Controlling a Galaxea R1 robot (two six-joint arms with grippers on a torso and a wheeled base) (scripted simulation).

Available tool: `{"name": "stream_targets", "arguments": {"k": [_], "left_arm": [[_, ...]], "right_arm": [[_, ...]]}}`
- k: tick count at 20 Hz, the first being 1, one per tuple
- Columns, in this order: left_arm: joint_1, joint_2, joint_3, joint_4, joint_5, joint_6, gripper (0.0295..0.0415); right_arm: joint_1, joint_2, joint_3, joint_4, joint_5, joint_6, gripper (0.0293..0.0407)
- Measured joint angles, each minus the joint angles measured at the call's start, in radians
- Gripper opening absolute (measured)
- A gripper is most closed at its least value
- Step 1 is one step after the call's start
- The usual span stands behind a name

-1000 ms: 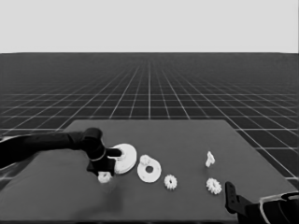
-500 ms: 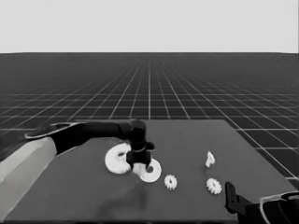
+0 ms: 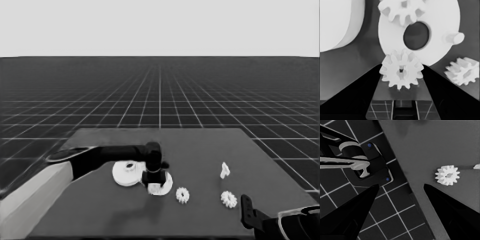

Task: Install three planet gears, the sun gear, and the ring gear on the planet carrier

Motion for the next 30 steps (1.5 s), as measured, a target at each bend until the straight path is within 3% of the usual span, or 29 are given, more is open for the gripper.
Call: {"name": "stream_targets", "arguments": {"k": [6,8,9,16,19,26,27,28,30], "left_arm": [[0.017,0.004,-0.016,0.018,-0.007,0.01,0.0313],[0.017,0.004,-0.016,0.018,-0.007,0.011,0.0372],[0.017,0.004,-0.016,0.019,-0.007,0.011,0.0381],[0.017,0.004,-0.017,0.019,-0.007,0.011,0.0385],[-0.116,-0.014,0.071,-0.112,0.024,-0.052,0.0385],[-0.152,-0.015,0.081,-0.149,0.025,-0.059,0.0385],[-0.258,-0.282,0.449,-0.1,-0.333,0.424,0.0408],[-0.364,-0.657,0.698,-0.071,-0.552,0.923,0.041],[-0.458,-1.019,0.933,-0.043,-0.755,1.513,0.0394]], "right_arm": [[0.0,0.0,0.0,0.0,0.0,0.0,0.0385],[0.0,0.0,0.0,0.0,0.0,0.0,0.0385],[0.0,0.0,0.0,0.0,0.0,0.0,0.0385],[0.0,0.0,0.0,0.0,0.0,0.0,0.0385],[0.0,0.0,0.0,0.0,0.0,0.0,0.0385],[0.0,0.0,0.0,0.0,0.0,0.0,0.0385],[0.0,0.0,0.0,0.0,0.0,0.0,0.0385],[0.0,0.0,0.0,0.0,0.0,0.0,0.0385],[0.0,0.0,0.0,0.0,0.0,0.0,0.0385]]}}
